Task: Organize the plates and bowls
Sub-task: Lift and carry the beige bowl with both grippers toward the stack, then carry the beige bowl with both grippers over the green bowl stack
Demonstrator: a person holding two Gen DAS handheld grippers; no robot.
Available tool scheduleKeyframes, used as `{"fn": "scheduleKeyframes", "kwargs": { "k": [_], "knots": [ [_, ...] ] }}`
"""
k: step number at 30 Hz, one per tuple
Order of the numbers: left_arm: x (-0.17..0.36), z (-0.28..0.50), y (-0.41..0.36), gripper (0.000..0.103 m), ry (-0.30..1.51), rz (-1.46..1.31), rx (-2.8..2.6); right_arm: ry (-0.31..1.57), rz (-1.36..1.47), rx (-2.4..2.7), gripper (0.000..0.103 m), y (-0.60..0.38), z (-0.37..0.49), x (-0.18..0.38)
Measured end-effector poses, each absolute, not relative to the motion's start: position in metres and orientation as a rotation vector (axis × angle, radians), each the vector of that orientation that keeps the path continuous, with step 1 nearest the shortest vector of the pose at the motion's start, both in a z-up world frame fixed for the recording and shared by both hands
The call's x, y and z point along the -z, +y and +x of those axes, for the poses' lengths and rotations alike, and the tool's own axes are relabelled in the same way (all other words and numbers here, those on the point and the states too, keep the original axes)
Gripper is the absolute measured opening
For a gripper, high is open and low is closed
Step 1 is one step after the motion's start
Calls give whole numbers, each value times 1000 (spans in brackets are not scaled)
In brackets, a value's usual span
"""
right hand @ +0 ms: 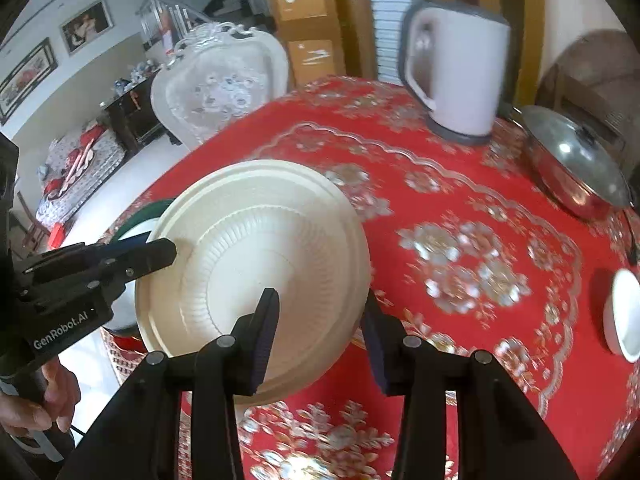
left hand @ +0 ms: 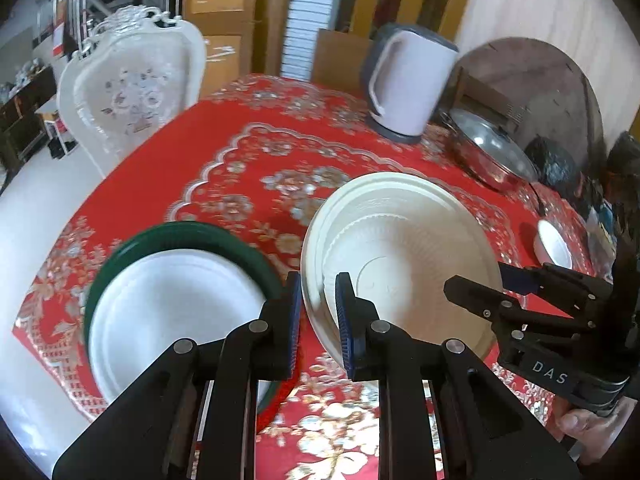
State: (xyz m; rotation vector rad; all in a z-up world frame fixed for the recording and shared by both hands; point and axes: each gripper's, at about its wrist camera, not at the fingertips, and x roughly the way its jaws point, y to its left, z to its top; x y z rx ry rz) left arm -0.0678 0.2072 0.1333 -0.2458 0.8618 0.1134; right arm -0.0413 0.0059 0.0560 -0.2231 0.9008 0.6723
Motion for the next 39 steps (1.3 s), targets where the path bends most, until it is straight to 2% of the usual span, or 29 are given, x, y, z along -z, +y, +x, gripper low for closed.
{"fn": "scheduleKeyframes", "kwargs": {
  "k": [26,39],
  "knots": [
    [-129,-125,311,16,808,-364,-314,889,-363,-836,42,128,-64,-52],
    [-110,-141,328,16,836,-402,-334,927,-417,-858,43,155,-77,-34]
  ]
}}
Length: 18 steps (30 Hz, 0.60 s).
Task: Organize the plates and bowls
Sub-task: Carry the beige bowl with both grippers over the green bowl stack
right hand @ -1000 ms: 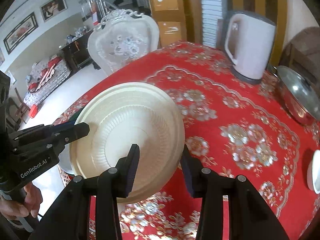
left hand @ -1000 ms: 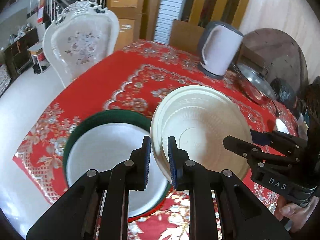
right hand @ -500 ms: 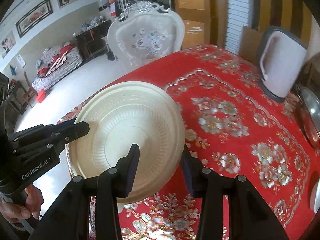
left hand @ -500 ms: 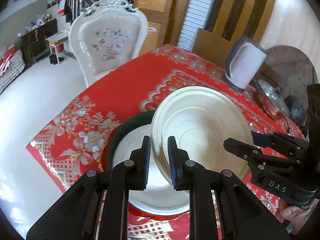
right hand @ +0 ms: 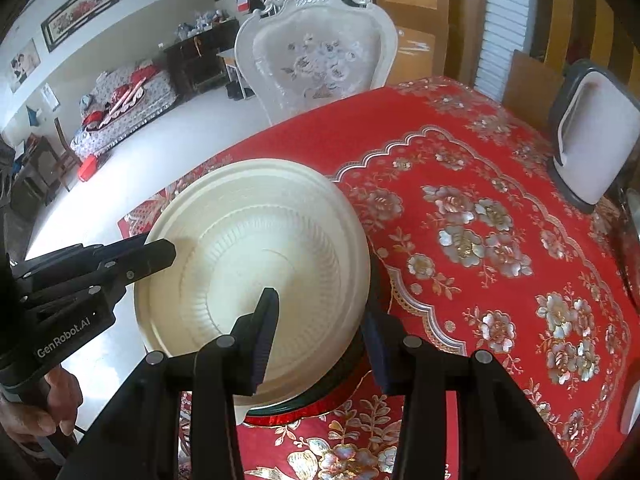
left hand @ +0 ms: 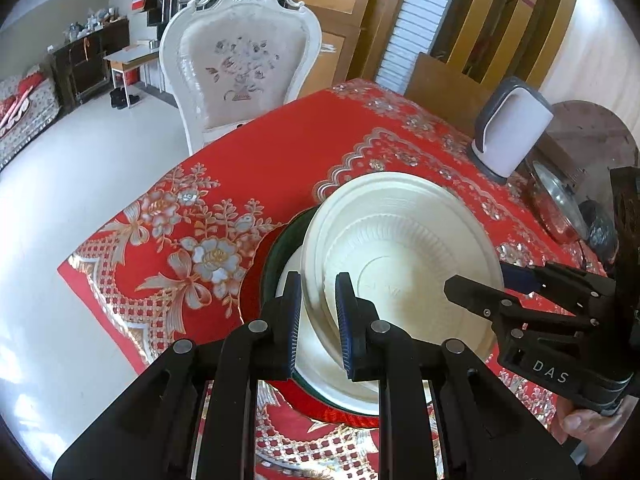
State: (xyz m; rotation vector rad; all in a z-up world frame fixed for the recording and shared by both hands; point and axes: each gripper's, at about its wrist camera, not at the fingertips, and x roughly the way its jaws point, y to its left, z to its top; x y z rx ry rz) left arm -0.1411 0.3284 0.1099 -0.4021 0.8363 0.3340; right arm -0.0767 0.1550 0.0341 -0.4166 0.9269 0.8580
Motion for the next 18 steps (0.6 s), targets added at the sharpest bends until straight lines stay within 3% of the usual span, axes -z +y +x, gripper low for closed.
{"fn": "scheduleKeyframes", "kwargs": {
  "k": [18],
  "knots": [
    [-96,-139,328,16,864,-386,-352,951,-428,-854,43,159,-80,-26]
  ]
}}
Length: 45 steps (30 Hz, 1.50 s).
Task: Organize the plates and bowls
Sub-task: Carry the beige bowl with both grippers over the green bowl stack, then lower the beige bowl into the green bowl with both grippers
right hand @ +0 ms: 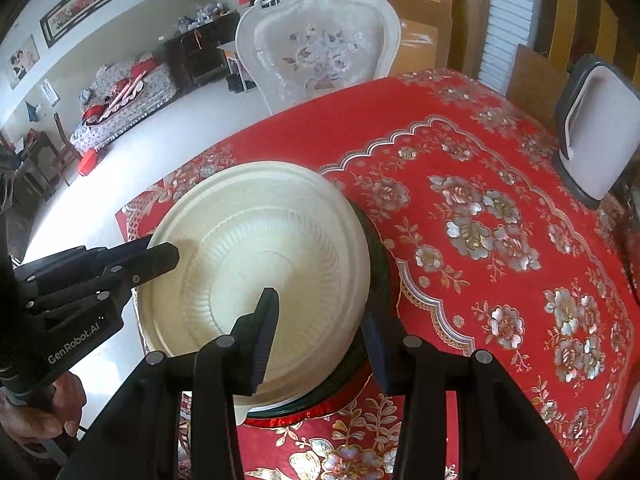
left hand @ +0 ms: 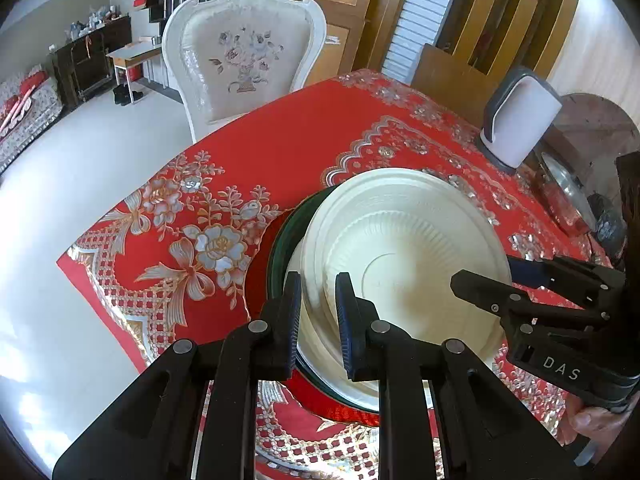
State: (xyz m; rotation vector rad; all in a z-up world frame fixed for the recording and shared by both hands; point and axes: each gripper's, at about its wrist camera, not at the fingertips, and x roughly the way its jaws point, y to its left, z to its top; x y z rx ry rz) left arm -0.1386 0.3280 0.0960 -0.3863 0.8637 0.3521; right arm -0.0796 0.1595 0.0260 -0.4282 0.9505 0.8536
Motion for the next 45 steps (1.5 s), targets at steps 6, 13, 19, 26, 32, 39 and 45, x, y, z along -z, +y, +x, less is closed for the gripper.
{"fn": "scheduleKeyframes", "kwargs": {
  "k": [6,13,19,26,32,39,45],
  "knots": [
    [-91,-137,329,16,872,-384,-358,958,-427,-854,43,160,-79,-23],
    [-89,-136,328,16,870,-368,-367,965,-427,-851,43,160,-80,-20],
    [-88,-135,324,16,865,-342,-379,976,-403,-868,46,158,-78,-21],
    [-87,-134,323,16,864,-334,-386,974,-410,-874,47,158,-80,-21],
    [-86,-133,319,16,861,-309,-393,968,-406,-874,47,155,-79,-24],
    [-89,-134,320,16,845,-299,-415,946,-398,-845,47,150,-78,-29],
    [-91,-134,315,16,838,-278,-411,948,-378,-849,47,143,-77,-30]
  ]
}}
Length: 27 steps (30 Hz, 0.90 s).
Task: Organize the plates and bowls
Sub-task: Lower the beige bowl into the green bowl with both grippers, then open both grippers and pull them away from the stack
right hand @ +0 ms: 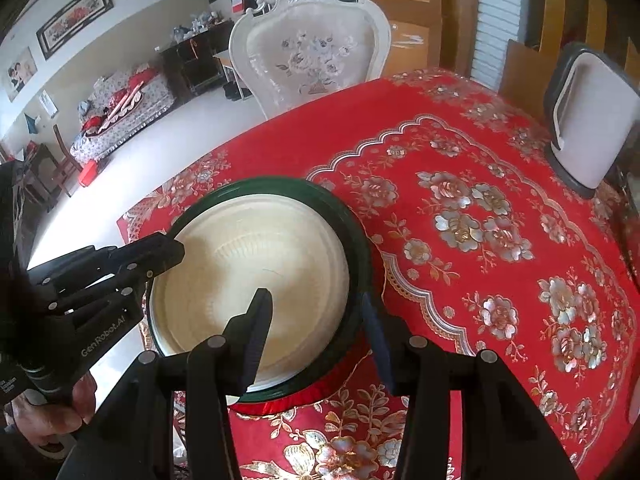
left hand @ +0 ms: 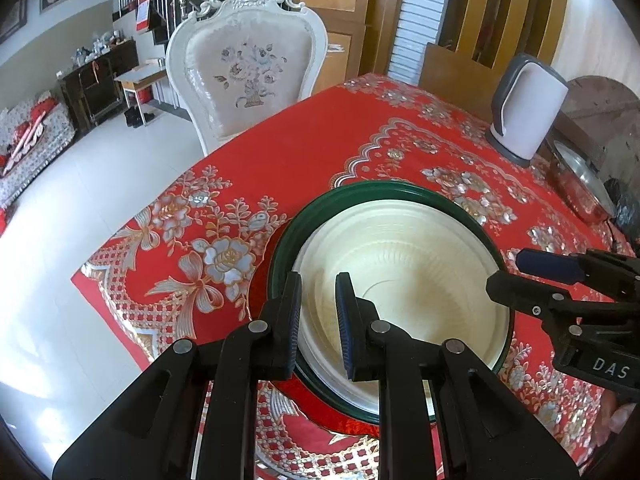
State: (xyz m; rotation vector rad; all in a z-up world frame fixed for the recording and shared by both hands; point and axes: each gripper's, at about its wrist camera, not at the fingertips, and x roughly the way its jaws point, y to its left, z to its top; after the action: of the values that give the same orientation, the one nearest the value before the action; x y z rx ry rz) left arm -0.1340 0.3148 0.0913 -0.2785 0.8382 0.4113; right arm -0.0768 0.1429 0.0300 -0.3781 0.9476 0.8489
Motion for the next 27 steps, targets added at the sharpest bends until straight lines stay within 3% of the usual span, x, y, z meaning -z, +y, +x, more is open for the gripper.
{"fn": "scheduleKeyframes", "kwargs": {
  "k": [4,6,8,9,27],
  "knots": [
    [-98,-135,308,17,812,-263,-412,949,-363,-848,50,135,-76,-31],
    [-102,-137,306,28,793,-250,-421,951,-350,-846,52,131,-76,-32],
    [-108,-138,302,51,765,-231,-425,954,-337,-843,52,127,-74,-33],
    [-110,-140,300,53,751,-223,-427,955,-327,-844,52,124,-74,-33],
    [-134,-107,215,53,706,-112,-302,925,-199,-744,53,40,-60,-51]
  ]
}}
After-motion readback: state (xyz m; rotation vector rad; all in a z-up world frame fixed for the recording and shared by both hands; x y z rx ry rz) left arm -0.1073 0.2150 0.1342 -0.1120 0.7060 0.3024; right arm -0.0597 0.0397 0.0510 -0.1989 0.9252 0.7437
